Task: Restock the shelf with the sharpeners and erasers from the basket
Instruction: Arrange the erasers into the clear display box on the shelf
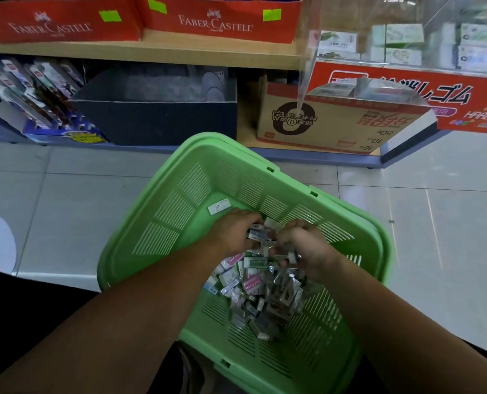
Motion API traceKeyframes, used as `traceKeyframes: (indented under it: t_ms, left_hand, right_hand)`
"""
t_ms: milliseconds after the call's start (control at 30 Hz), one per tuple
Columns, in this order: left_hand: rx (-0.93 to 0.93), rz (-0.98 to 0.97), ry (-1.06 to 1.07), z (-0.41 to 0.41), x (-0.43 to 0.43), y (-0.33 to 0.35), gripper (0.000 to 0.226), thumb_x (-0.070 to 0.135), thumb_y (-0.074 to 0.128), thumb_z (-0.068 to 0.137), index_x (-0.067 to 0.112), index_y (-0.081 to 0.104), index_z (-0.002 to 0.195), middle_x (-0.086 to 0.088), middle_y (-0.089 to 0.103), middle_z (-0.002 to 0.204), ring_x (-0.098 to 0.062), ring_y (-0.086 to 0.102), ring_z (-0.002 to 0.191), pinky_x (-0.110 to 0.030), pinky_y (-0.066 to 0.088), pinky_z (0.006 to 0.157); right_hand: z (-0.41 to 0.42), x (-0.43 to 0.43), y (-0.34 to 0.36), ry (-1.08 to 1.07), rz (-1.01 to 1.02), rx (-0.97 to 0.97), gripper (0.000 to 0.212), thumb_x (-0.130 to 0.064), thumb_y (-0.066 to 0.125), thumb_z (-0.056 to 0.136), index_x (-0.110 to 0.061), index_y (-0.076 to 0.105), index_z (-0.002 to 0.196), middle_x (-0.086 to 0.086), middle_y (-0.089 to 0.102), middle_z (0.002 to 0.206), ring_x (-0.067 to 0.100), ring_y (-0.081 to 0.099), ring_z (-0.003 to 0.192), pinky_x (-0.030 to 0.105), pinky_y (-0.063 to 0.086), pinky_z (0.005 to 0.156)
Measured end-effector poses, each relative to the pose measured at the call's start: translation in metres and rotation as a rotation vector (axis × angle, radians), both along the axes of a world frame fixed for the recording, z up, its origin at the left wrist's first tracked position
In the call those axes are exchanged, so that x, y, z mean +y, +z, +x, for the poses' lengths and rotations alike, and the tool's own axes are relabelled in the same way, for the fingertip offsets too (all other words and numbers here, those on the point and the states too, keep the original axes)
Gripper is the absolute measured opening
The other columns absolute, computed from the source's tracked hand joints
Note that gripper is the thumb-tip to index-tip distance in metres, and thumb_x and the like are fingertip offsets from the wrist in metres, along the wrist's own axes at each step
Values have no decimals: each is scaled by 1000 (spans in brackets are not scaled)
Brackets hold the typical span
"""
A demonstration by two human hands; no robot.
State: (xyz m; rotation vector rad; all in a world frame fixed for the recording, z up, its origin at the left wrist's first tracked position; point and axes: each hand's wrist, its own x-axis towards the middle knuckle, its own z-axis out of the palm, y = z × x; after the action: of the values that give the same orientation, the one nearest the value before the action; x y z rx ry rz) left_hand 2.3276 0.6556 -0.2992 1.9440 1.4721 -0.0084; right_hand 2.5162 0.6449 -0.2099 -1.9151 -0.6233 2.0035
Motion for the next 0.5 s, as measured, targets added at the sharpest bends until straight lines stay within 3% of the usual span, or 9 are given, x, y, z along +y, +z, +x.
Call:
traceKeyframes:
  t_ms: [100, 200, 367, 433, 500]
  left_hand:
    - [12, -30, -26, 1, 1, 3, 57, 34, 81, 84, 26, 54, 133, -3, 66, 124, -25, 55, 115, -29, 39, 80]
    - [40, -66, -77, 2, 2, 10, 51, 35, 76, 89, 22, 53, 134, -7, 66, 123, -28, 58, 115, -33, 45, 84]
    - [5, -217, -19, -9, 4, 45, 45, 33, 70, 96, 17, 48, 132, -10, 64, 128, -26, 62, 105, -30, 45, 80]
    - [-26, -254, 7, -17, 5, 66, 43, 33, 67, 99, 16, 45, 131, -12, 65, 122, -19, 60, 92, -27, 44, 68]
    - [-67, -274, 48, -23, 4, 89, 43, 34, 67, 99, 19, 45, 132, -10, 66, 116, -16, 63, 88, -28, 48, 66]
  right_hand:
    - [0, 0, -2, 93, -43, 51, 45, 9, 57, 74, 0, 59, 118, 19, 72, 93, 25, 69, 67, 30, 47, 49]
    - [2, 2, 0, 107, -81, 53, 56, 10, 55, 70, -4, 66, 124, 21, 62, 83, 21, 56, 55, 26, 40, 44]
    - [8, 4, 23, 233, -46, 39, 47, 20, 59, 75, -4, 72, 113, 30, 65, 123, 30, 63, 79, 32, 51, 48]
    - [6, 5, 45, 274, -36, 50, 40, 22, 56, 81, -2, 66, 112, 25, 62, 121, 34, 65, 89, 35, 58, 56]
    - [2, 8, 67, 302, -8, 62, 31, 18, 59, 85, 2, 62, 112, 23, 63, 116, 34, 67, 89, 40, 64, 65]
